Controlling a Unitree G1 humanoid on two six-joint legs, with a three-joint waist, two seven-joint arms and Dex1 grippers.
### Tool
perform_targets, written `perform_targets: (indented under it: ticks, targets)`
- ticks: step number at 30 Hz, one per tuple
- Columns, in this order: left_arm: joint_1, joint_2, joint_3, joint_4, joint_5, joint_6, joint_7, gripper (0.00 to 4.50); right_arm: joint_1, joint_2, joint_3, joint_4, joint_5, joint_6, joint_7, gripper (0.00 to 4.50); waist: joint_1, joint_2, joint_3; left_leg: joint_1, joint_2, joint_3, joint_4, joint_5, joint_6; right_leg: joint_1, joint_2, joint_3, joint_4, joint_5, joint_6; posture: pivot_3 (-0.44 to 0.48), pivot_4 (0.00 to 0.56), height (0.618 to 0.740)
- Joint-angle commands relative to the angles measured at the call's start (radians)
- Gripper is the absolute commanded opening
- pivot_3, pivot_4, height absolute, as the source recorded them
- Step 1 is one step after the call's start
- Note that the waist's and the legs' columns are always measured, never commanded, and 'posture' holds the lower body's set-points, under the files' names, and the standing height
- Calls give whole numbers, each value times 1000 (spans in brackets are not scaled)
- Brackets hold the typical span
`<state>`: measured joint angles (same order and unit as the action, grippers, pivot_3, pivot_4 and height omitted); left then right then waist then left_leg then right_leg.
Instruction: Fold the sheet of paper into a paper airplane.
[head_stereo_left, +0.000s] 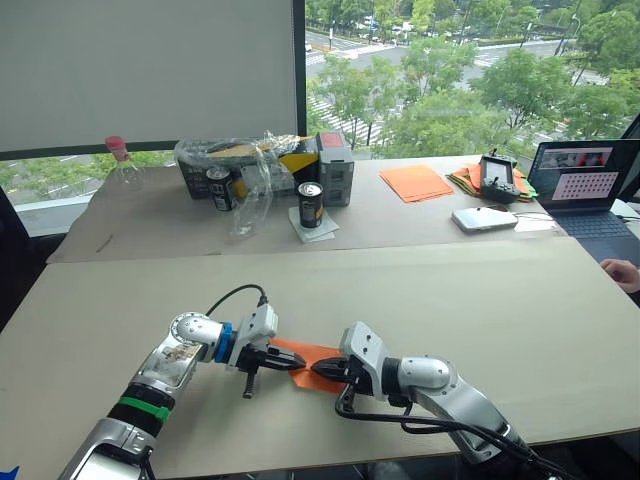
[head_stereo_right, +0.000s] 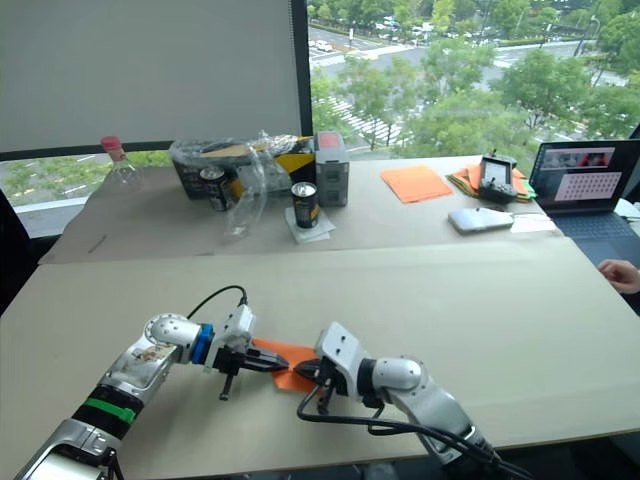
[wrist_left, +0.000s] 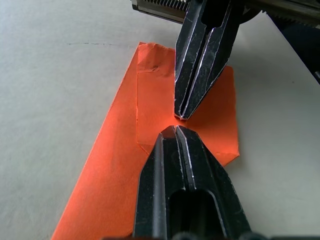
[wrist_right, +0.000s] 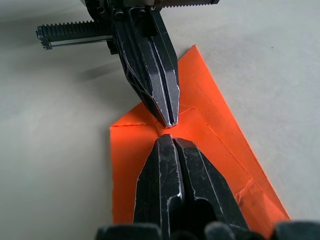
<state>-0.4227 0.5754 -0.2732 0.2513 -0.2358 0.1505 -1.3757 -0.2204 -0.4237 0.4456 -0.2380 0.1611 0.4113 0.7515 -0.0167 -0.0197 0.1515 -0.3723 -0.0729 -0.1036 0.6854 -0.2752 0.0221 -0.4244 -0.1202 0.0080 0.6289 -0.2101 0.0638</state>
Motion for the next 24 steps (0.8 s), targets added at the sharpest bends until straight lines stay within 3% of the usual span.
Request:
perform_targets:
  ticks: [1,14,24]
  targets:
    - [16,-10,-2,11,6,26,12,0,25,-36,5,5,-50,13,-9,28,2,0,0,0,0,0,0,0,0,0,0,0,0,0,0,0,150,695]
    - [-51,-70,-17,62,14,11,-14,0,222,-195,-137,-122,-52,3,-42,28,30,0,0,1,-1,1,0,0,0,3,-2,0,-1,-4,6,0,150,695]
    - [-58,-94,-22,94,28,-15,-24,0,145,-181,-222,-242,-3,-16,-38,28,27,0,0,0,-1,2,0,0,0,1,-2,1,0,-3,4,0,150,695]
